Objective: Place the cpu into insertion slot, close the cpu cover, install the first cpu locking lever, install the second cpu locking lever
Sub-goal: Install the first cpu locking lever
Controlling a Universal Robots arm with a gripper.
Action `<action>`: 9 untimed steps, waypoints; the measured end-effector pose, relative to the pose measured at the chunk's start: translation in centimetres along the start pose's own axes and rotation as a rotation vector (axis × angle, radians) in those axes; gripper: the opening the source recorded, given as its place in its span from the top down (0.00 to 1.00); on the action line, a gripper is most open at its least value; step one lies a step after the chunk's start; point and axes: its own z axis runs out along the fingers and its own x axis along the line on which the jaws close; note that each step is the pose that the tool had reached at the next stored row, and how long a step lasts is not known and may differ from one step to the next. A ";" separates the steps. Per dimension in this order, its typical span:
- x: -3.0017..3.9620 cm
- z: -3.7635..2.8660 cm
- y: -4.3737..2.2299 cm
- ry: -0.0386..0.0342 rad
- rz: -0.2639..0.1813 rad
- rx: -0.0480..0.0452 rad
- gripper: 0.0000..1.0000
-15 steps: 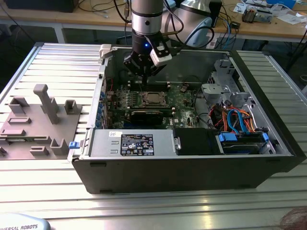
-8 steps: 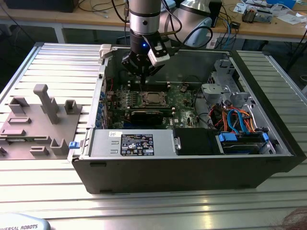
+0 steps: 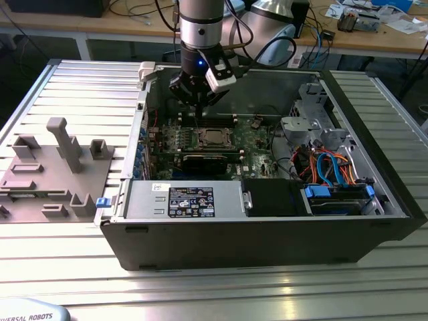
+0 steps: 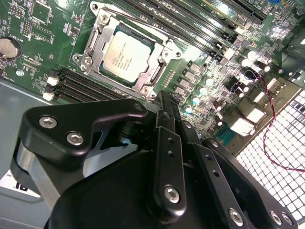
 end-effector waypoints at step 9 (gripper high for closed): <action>0.44 0.00 -0.01 0.0001 0.000 0.0001 0.89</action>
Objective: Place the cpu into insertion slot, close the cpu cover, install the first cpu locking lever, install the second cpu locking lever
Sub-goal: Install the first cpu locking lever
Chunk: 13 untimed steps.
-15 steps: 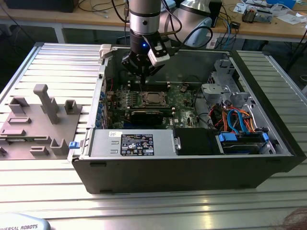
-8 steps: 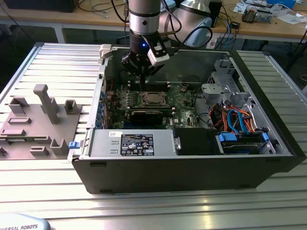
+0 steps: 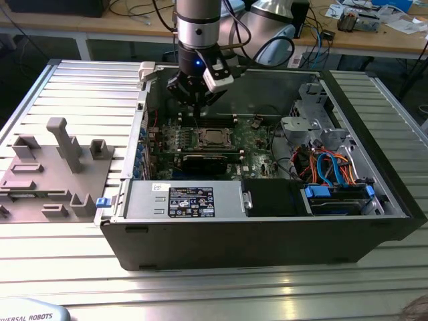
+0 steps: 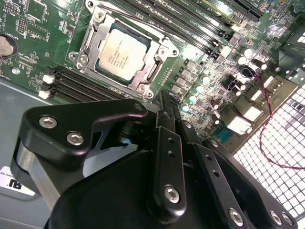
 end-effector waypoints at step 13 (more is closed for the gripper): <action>0.25 0.00 0.00 0.0000 0.000 -0.0001 0.89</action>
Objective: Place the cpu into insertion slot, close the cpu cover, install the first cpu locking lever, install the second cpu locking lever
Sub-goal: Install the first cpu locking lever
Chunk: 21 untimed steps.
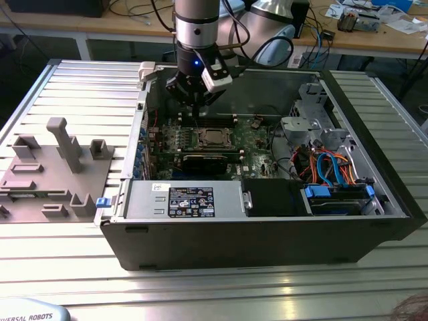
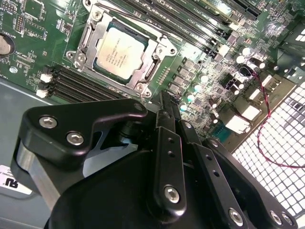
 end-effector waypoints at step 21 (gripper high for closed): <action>1.25 0.01 0.58 -0.0004 -0.024 -0.0005 0.89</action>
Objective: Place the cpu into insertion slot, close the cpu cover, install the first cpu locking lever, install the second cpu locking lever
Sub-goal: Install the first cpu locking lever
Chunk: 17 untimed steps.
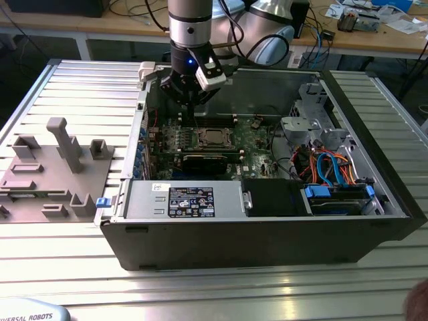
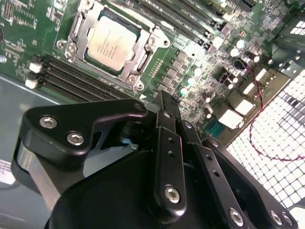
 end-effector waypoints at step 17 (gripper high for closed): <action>0.96 0.24 1.92 -0.0015 -0.068 -0.0082 0.89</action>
